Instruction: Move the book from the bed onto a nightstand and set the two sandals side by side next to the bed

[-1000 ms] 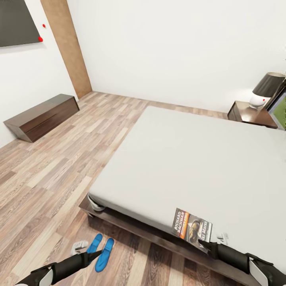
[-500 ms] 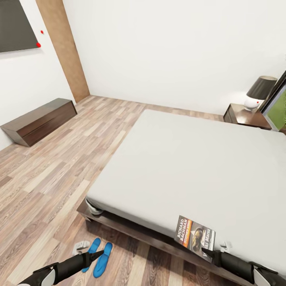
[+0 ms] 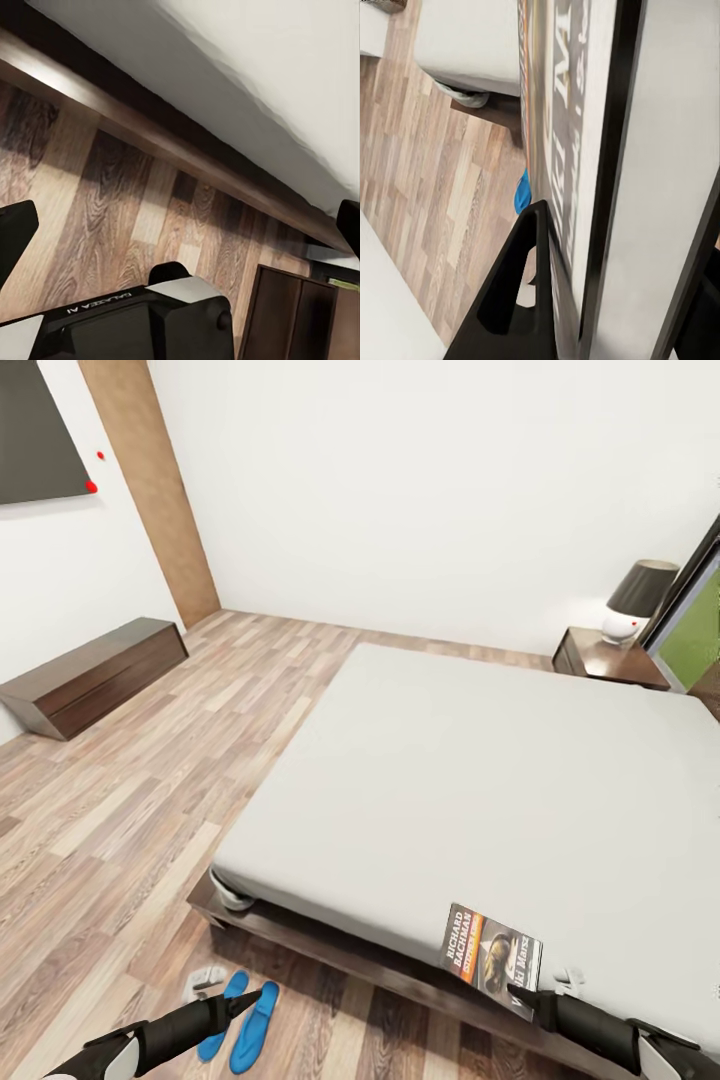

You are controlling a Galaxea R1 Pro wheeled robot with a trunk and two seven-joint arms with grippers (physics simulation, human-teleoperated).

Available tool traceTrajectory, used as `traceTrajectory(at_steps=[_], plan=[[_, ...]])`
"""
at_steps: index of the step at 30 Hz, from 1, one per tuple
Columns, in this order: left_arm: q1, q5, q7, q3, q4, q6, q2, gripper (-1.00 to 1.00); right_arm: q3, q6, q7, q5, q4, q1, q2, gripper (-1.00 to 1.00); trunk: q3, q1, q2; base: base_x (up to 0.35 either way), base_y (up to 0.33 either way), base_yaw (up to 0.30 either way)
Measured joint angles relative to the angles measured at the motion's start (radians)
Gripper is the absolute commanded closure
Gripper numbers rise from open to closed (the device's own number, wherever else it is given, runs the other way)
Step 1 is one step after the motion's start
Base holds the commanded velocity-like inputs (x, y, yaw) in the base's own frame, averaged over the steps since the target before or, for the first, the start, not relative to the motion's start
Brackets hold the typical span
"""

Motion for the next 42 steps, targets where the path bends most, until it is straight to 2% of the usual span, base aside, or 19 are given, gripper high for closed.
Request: traceTrajectory(at_steps=[13, 31, 35, 37, 38, 42], plan=[[0.0, 0.0, 0.0, 0.0, 0.0, 0.0, 0.0, -1.0, 0.0, 0.0, 0.0, 0.002, 0.0, -0.001, 0.0, 1.0, 0.02, 0.0, 0.0, 0.0, 0.0, -0.041], [0.0, 0.0, 0.0, 0.0, 0.0, 0.0, 0.0, -1.0, 0.0, 0.0, -0.002, 0.004, 0.001, 0.0, 0.0, 1.0, 0.022, 0.0, 0.0, 0.0, 0.0, 0.0], [0.0, 0.0, -0.001, 0.0, 0.0, 0.001, 0.001, -1.0, 0.003, -0.004, -0.002, 0.005, 0.031, 0.001, 0.001, 1.0, 0.023, 0.0, 0.0, 0.0, 0.0, 0.0], [0.0, 0.001, -0.001, 0.001, 0.0, 0.001, 0.001, -1.0, -0.006, -0.034, -0.002, 0.001, 0.074, 0.0, 0.001, 1.0, 0.024, 0.0, 0.0, 0.0, 0.0, 0.0], [0.0, 0.001, -0.001, 0.001, 0.001, 0.001, 0.001, -1.0, 0.004, -0.048, -0.002, 0.0, 0.089, 0.0, 0.001, 1.0, 0.024, 0.0, 0.0, 0.0, 0.0, 0.0], [0.0, 0.0, 0.02, -0.002, 0.052, -0.003, 0.001, -1.0, -0.001, -0.168, 0.001, -0.01, 0.172, 0.0, 0.001, 1.0, 0.024, 0.0, 0.0, 0.0, 0.0, 0.0]])
